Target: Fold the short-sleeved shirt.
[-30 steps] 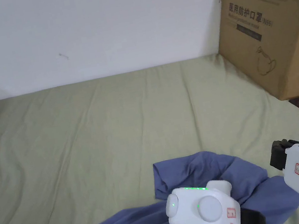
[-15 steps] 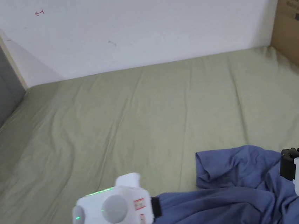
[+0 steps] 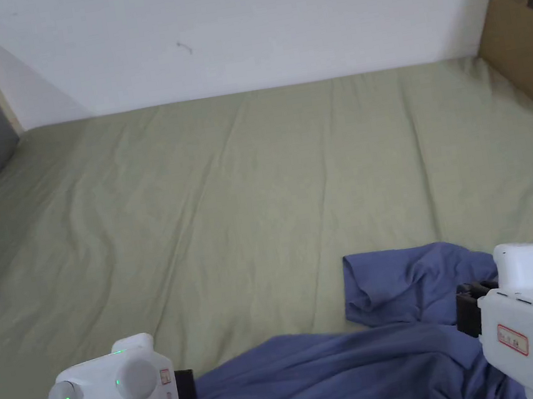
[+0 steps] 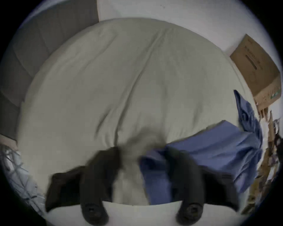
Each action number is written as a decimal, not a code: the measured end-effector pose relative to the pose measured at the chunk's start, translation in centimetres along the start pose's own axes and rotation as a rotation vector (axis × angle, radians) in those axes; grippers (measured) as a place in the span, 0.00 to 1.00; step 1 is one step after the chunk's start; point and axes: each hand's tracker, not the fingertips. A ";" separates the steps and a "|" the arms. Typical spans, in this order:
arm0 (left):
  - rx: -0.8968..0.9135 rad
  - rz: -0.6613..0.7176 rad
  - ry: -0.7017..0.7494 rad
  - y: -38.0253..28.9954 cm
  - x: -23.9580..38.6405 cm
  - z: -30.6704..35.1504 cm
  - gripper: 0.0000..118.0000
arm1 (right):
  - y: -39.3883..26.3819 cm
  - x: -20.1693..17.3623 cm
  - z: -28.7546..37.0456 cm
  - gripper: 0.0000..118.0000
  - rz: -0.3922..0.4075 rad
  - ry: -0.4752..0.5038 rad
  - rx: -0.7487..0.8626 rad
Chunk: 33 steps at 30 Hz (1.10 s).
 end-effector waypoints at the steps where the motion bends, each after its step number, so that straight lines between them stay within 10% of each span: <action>1: 0.025 -0.034 0.059 -0.7 0.6 0.7 0.00 | -0.1 0.1 -0.2 0.01 0.003 -0.001 -0.006; 8: 0.029 -0.028 0.048 -0.5 0.7 2.6 0.00 | 3.0 2.4 -3.2 0.03 -0.035 0.097 -0.065; 10: 0.038 0.036 0.004 0.0 -0.1 3.4 0.00 | 5.4 3.0 -5.9 0.24 0.043 0.073 -0.112; 12: 0.081 0.055 -0.049 0.3 -0.8 4.7 0.00 | 7.5 3.5 -9.5 0.71 0.117 0.004 -0.144; 14: 0.083 0.056 -0.062 0.6 -0.9 5.3 0.00 | 9.1 4.1 -13.4 0.79 0.193 -0.051 -0.198; 25: 0.089 0.048 -0.067 1.5 -0.8 5.1 0.00 | 9.8 6.6 -24.9 0.75 0.239 -0.042 -0.426; 28: 0.089 0.035 -0.056 1.8 -0.4 5.2 0.00 | 10.1 6.2 -23.5 0.42 0.248 -0.010 -0.423; 29: 0.095 0.023 -0.050 1.8 -0.2 5.3 0.00 | 10.3 5.9 -23.1 0.06 0.263 -0.007 -0.422; 33: 0.122 0.001 -0.039 1.9 0.2 6.7 0.00 | 10.5 4.9 -21.2 0.01 0.286 -0.053 -0.386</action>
